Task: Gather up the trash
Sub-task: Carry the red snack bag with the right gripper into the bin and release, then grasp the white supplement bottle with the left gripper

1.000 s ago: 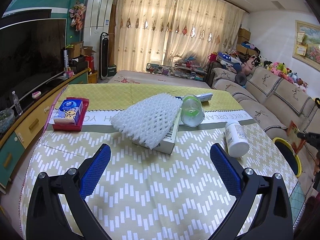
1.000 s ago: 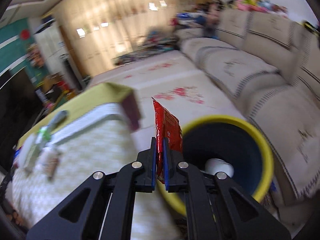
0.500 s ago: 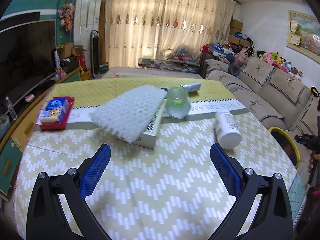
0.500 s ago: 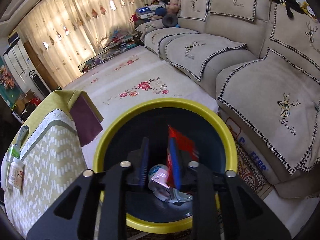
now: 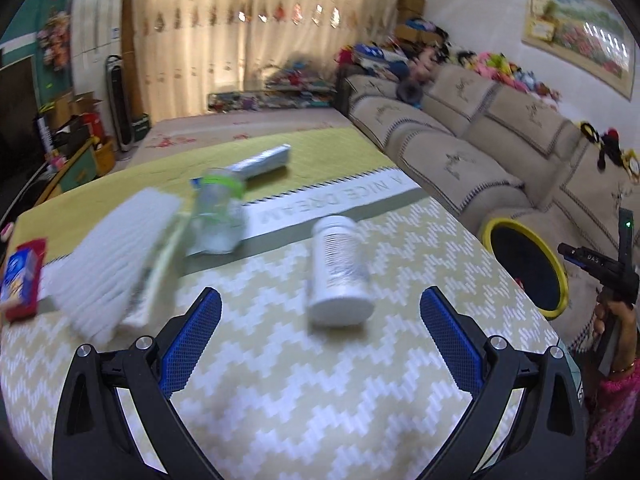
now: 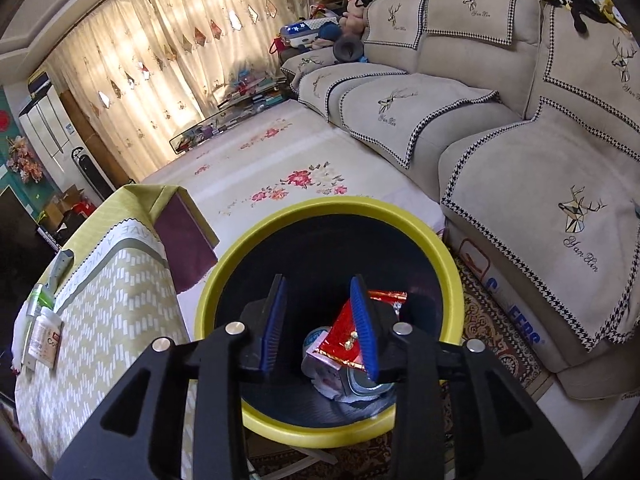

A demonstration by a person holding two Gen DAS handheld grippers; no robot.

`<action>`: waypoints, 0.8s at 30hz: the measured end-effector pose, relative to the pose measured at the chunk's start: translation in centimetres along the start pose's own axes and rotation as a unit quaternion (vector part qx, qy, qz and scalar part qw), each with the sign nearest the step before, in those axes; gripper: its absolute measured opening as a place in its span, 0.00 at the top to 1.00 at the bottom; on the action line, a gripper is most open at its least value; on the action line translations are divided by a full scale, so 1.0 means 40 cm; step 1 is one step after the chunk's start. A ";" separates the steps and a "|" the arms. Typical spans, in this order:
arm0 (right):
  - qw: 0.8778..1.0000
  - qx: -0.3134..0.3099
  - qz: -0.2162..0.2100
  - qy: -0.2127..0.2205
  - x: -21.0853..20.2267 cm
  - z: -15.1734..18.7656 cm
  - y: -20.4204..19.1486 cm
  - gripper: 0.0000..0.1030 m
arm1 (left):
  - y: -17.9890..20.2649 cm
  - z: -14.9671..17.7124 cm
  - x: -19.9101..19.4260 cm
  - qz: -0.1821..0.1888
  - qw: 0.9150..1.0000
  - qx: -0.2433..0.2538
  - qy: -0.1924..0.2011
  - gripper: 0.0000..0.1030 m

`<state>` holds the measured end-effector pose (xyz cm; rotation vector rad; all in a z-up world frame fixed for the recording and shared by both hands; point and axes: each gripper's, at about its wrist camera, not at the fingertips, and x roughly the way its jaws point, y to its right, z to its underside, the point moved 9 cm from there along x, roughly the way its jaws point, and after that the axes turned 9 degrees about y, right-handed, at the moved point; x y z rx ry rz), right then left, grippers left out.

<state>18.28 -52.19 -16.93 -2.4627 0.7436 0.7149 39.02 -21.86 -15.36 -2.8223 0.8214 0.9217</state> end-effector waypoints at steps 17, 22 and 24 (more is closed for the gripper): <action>1.000 0.016 -0.007 -0.018 0.009 0.042 0.038 0.66 | 0.043 -0.012 0.249 -0.016 0.991 0.010 -0.130 0.29; 1.000 0.014 -0.011 -0.025 0.018 0.055 0.032 0.66 | 0.041 0.002 0.274 -0.019 0.989 0.010 -0.148 0.46; 0.999 0.016 -0.012 -0.027 0.021 0.058 0.034 0.66 | 0.043 0.006 0.279 -0.021 0.988 0.012 -0.151 0.49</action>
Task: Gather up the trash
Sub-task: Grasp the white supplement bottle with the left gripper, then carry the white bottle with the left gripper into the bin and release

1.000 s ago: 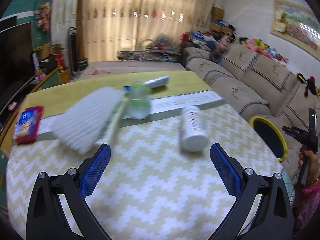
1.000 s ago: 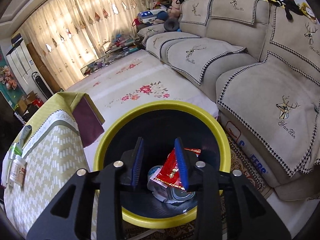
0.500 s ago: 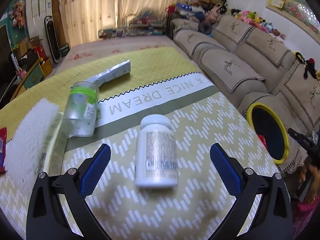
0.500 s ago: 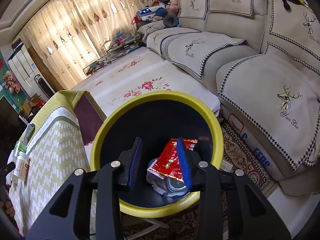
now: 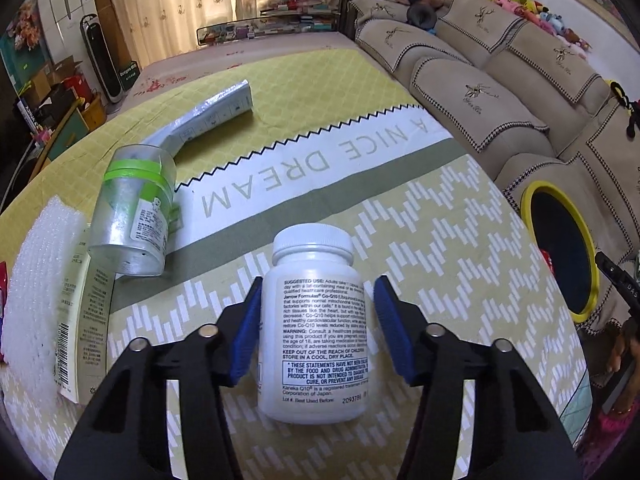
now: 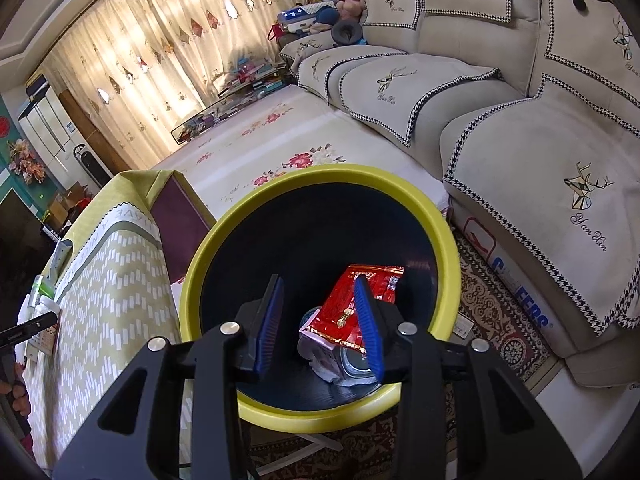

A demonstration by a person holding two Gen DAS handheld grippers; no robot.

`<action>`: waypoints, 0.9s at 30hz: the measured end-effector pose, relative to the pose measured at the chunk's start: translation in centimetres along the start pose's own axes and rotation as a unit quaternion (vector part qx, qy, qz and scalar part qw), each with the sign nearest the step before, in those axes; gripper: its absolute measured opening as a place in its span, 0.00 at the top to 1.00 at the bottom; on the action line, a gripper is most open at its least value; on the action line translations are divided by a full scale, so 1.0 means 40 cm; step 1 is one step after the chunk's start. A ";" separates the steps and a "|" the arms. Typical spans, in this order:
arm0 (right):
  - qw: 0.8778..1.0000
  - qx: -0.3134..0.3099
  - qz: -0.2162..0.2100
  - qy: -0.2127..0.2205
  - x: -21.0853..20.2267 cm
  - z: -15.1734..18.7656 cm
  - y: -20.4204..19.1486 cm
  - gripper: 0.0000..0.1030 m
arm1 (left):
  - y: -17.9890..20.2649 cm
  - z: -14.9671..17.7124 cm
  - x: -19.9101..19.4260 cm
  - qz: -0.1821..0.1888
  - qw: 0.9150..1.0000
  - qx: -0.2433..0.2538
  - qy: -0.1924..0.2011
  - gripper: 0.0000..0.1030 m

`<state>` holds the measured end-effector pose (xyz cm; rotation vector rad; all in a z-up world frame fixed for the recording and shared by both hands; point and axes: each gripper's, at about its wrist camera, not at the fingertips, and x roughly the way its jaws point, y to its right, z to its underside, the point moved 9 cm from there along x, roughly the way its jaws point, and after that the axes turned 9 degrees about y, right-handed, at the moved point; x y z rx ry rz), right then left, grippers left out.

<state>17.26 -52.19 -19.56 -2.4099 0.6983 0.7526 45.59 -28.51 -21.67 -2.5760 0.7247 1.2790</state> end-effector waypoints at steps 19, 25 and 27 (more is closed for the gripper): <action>1.000 0.011 -0.016 0.009 -0.028 0.005 0.003 0.65 | 0.184 -0.040 -0.135 0.015 0.995 0.078 0.060 0.55; 0.999 0.025 -0.017 0.026 -0.068 -0.006 0.048 0.65 | 0.318 -0.050 -0.179 0.042 0.990 0.113 0.071 0.55; 0.999 0.029 -0.012 0.035 -0.086 -0.013 0.071 0.65 | 0.367 -0.056 -0.182 0.051 0.988 0.124 0.073 0.55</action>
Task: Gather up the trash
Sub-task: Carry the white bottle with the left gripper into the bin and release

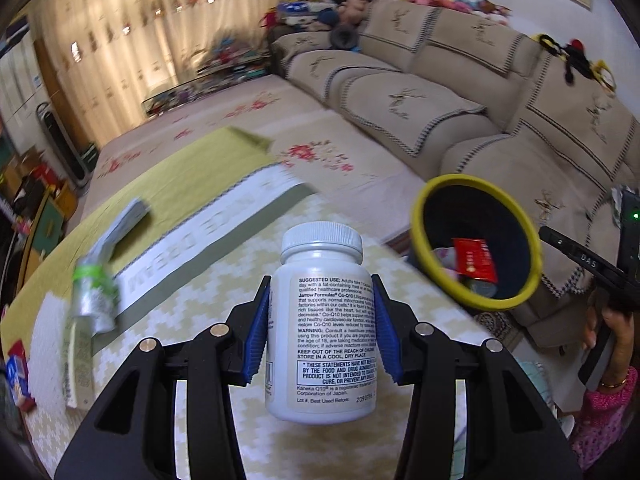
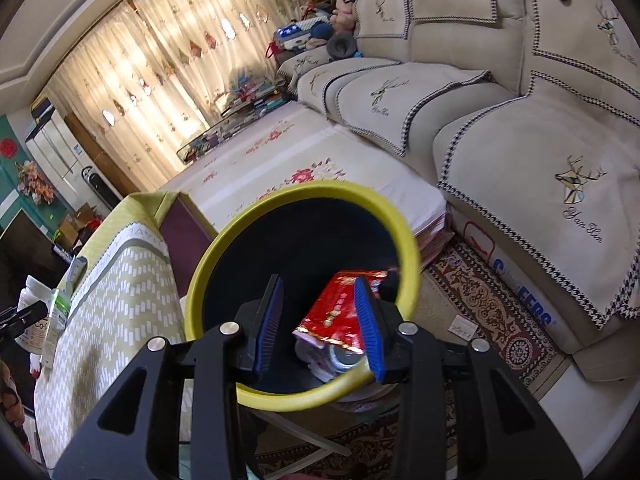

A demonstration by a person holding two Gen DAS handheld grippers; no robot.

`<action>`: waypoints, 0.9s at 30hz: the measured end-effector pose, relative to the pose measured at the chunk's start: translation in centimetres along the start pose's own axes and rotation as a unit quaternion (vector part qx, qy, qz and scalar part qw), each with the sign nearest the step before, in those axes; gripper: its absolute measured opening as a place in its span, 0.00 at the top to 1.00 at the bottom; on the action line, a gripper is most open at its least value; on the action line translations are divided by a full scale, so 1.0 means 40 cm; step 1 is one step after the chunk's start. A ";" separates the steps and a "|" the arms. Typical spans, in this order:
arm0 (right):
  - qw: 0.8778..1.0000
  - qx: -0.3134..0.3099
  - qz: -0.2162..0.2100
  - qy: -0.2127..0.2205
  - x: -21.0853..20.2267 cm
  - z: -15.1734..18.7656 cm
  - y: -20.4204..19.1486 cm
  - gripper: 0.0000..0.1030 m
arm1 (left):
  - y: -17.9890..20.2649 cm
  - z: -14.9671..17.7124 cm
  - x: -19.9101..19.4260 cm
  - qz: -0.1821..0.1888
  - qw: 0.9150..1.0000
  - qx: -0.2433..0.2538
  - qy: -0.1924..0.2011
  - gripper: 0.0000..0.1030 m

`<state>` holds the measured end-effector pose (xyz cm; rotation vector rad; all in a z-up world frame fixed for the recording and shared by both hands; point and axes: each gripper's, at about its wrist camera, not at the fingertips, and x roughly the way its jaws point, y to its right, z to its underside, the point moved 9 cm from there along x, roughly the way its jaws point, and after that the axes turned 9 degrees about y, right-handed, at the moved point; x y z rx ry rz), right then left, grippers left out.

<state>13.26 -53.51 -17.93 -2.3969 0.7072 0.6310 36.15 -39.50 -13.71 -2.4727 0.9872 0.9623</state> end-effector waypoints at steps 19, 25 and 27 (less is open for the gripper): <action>0.996 0.065 0.044 0.035 -0.122 -0.027 0.253 0.58 | 0.505 -0.140 0.261 0.116 0.991 0.063 -0.027 0.55; 0.996 0.070 0.043 0.031 -0.129 -0.018 0.265 0.55 | 0.517 -0.145 0.336 0.097 0.994 0.037 -0.031 0.31; 0.996 0.070 0.039 0.027 -0.123 -0.013 0.258 0.54 | 0.501 -0.141 0.322 0.099 0.994 0.030 -0.027 0.31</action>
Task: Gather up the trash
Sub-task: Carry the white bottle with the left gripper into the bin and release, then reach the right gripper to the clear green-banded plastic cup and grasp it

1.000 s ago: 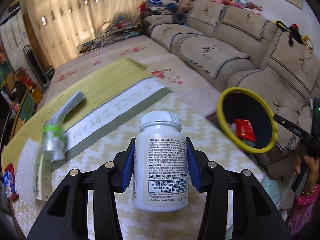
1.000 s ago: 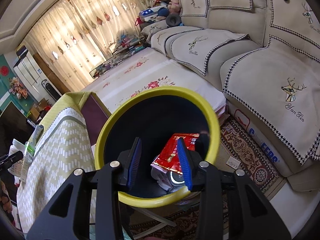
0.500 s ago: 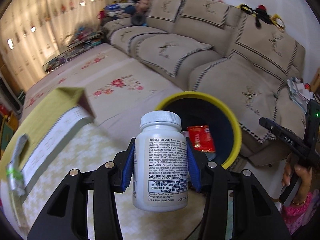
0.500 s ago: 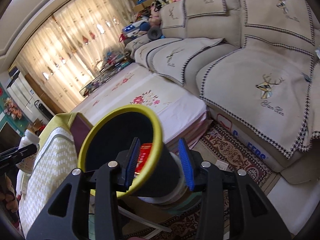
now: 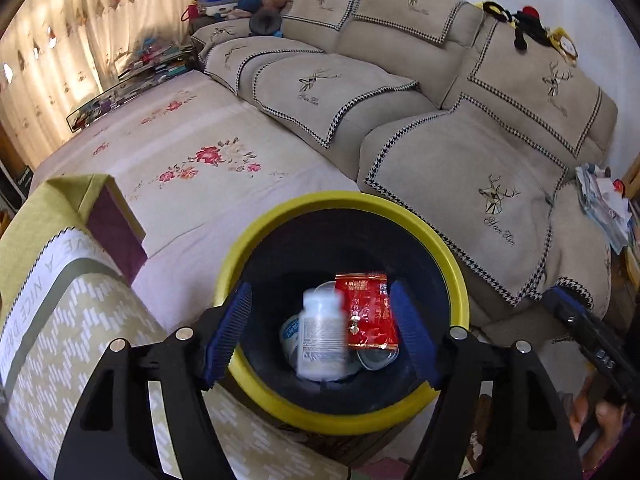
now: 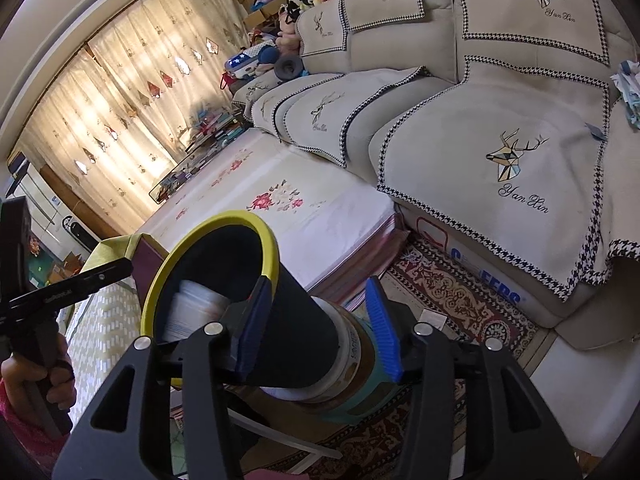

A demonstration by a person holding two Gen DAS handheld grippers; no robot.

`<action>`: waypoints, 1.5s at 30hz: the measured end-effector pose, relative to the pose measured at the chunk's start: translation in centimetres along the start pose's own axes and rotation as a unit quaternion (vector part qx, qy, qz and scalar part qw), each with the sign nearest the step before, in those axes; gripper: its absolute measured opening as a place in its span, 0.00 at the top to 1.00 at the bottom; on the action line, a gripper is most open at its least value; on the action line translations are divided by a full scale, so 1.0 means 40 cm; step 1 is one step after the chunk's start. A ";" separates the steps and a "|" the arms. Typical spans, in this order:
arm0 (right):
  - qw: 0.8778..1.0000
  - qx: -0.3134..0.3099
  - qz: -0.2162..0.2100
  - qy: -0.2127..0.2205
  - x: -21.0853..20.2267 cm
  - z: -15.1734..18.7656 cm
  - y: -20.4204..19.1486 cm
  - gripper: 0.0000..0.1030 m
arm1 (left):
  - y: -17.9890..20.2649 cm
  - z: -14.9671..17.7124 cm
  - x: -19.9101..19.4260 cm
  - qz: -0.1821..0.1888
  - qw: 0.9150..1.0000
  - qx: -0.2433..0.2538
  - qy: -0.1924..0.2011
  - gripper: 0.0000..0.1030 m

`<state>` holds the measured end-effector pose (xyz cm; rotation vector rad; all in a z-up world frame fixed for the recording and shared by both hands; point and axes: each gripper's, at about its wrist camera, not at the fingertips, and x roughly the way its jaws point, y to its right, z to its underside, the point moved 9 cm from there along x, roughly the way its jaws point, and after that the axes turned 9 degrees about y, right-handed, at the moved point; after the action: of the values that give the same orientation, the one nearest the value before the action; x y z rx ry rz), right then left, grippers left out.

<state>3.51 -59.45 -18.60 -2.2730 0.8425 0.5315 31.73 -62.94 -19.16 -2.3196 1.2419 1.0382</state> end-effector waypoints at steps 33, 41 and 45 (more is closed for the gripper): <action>0.920 -0.297 -0.234 -0.100 0.028 0.319 -1.033 0.50 | -1.089 0.638 -0.989 -0.366 0.855 -0.263 0.257 0.12; 0.889 -0.321 -0.290 -0.148 0.059 0.483 -1.335 0.47 | -1.148 0.695 -0.954 -0.346 0.854 -0.296 0.249 0.12; 0.888 -0.318 -0.294 -0.152 0.080 0.531 -1.438 0.46 | -1.138 0.703 -0.942 -0.344 0.857 -0.296 0.246 0.12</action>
<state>42.33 -12.52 -10.63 -2.7358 -0.2425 0.9318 42.53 1.40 -14.12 -3.2583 0.0807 0.6204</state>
